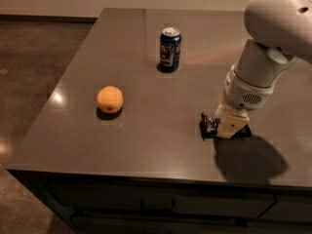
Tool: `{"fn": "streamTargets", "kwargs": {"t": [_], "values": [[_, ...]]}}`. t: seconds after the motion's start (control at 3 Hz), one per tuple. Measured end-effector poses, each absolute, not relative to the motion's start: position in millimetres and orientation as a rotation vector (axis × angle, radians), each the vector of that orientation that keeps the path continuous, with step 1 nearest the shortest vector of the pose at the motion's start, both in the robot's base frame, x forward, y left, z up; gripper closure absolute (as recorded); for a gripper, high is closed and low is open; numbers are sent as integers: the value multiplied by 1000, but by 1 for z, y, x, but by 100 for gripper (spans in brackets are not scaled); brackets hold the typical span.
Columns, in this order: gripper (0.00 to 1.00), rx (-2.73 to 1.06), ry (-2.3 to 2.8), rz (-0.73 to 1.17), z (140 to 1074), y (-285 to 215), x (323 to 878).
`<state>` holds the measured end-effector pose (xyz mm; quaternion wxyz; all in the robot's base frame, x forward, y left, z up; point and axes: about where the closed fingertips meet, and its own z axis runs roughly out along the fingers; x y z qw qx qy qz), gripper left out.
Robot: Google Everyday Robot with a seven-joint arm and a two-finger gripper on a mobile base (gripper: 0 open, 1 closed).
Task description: Move rxbar chocolate near orange
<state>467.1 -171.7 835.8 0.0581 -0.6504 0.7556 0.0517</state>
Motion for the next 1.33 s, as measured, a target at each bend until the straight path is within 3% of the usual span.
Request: {"fn": "streamTargets", "kwargs": {"t": [0.33,0.67,1.33], "values": [[93,-1995,2267,179,841,-151,474],[100,-2042,2190,222,848,-110,486],[100,-2101,2070,292,849,-45,507]]}}
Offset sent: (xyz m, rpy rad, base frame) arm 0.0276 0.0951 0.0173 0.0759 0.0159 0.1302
